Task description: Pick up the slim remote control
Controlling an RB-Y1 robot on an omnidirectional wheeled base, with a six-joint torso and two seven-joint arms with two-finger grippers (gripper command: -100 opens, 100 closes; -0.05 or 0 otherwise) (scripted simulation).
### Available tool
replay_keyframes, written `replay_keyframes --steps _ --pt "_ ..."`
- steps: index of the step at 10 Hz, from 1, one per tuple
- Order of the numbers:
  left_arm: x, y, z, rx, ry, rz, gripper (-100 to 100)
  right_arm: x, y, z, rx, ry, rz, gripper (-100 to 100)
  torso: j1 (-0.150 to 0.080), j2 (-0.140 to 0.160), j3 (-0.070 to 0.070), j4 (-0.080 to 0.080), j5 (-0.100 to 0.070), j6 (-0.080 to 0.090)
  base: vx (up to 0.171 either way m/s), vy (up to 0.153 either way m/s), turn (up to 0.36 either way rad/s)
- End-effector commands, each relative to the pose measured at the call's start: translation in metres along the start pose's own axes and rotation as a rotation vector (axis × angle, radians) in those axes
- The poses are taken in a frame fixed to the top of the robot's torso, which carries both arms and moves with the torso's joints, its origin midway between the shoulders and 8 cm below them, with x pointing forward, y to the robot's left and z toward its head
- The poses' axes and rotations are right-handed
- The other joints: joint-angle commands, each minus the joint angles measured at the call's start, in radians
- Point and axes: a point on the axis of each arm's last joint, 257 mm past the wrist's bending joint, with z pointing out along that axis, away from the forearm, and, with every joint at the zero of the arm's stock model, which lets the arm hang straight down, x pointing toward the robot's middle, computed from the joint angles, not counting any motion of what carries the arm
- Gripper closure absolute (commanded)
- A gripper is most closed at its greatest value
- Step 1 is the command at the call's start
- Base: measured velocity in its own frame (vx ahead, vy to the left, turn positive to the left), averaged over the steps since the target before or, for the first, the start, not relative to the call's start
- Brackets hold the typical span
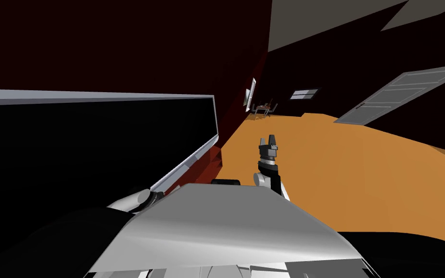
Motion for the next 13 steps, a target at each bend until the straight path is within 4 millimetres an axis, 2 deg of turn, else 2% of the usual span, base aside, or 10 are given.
replay_keyframes --steps 1,2,3,4,8,9,10,12,13 --pt "-0.001 0.006 0.008 0.002 0.001 0.001 -100 0.0 0.0 0.0 0.0 0.0 0.0 0 0.0 0.0 0.0 0.0 0.0 0.0 0.019 0.022 -0.017" --pt "-0.002 0.01 0.015 0.003 0.001 0.0 -100 0.0 0.0 0.0 0.0 0.0 0.0 0 0.0 0.0 0.0 0.0 0.0 0.0 0.017 0.023 -0.014" --pt "-0.001 0.007 0.012 0.002 0.001 0.0 -100 0.0 0.0 0.0 0.0 0.0 0.0 0 0.0 0.0 0.0 0.0 0.0 0.0 0.007 0.01 -0.004" --pt "-0.001 0.007 0.013 0.003 0.001 0.001 100 0.0 0.0 0.0 0.0 0.0 0.0 0 0.0 0.0 0.0 0.0 0.0 0.0 0.0 0.0 0.0" --pt "-0.002 0.008 0.013 0.0 0.001 0.0 100 0.0 0.0 0.0 0.0 0.0 0.0 0 0.001 0.001 0.0 0.0 0.0 0.001 0.0 0.0 0.0" --pt "-0.001 0.008 0.013 0.0 0.001 0.0 0 0.0 0.0 0.0 0.0 0.0 0.0 0 0.001 0.001 0.0 0.0 0.0 0.0 0.0 0.0 0.0" --pt "-0.001 0.003 0.004 0.002 0.0 0.001 100 0.0 0.0 0.0 0.0 0.0 0.0 0 0.001 0.001 0.0 0.0 0.0 0.0 -0.011 -0.012 0.015" --pt "0.0 0.003 0.002 0.002 0.0 0.003 100 0.0 0.0 0.0 0.0 0.0 0.0 0 -0.001 0.001 0.001 0.001 -0.001 0.0 -0.011 -0.015 0.008" --pt "0.0 0.003 0.001 0.002 0.0 0.003 0 0.0 0.0 0.0 0.0 0.0 0.0 0 -0.001 0.001 0.001 0.001 -0.001 0.0 0.0 0.0 0.0"
